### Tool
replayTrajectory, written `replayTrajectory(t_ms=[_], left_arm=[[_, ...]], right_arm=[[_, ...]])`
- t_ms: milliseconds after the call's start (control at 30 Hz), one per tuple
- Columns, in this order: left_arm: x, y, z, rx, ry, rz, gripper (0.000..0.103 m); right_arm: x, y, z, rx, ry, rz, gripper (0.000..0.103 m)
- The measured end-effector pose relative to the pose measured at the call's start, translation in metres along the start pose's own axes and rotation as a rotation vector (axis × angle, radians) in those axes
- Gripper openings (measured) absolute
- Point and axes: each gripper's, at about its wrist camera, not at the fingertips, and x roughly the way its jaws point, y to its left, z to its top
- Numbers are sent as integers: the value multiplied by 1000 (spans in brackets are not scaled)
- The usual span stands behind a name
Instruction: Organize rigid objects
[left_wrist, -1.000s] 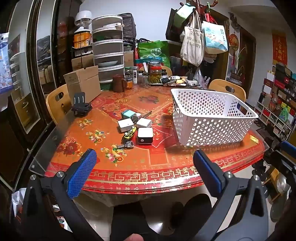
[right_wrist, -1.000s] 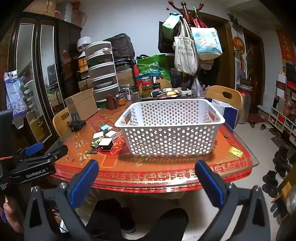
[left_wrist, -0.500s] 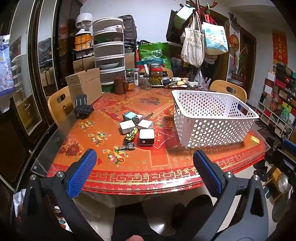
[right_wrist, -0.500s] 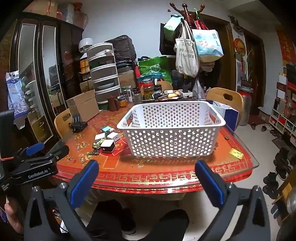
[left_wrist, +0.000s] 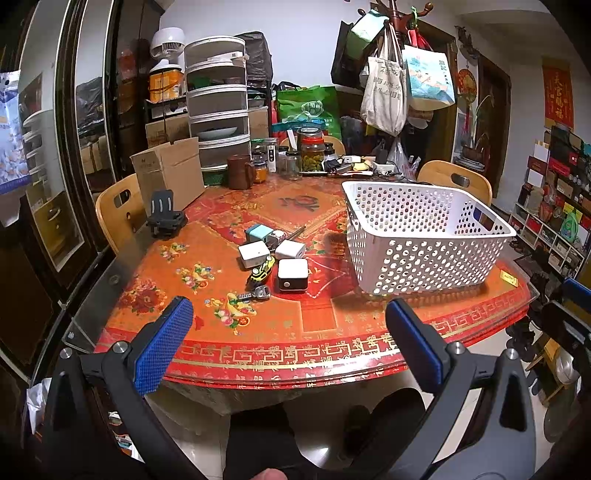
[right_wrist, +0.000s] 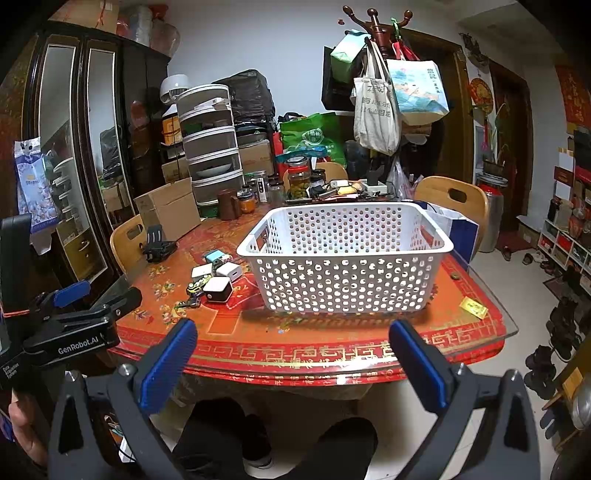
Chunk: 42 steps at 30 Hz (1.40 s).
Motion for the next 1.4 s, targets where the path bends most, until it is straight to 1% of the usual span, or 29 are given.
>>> replayTrajectory(t_ms=[400,567,1400], left_arm=[[-2,0,10,5,-10,8,103],[-1,-2,12,12,-1,6,103],[0,-4,11,14,-7,5,103]], right_arm=[[3,4,1,-3,-12,11,103],[3,6,2,-6,-14,15,103],[0,6,2,-12,-28,18,103]])
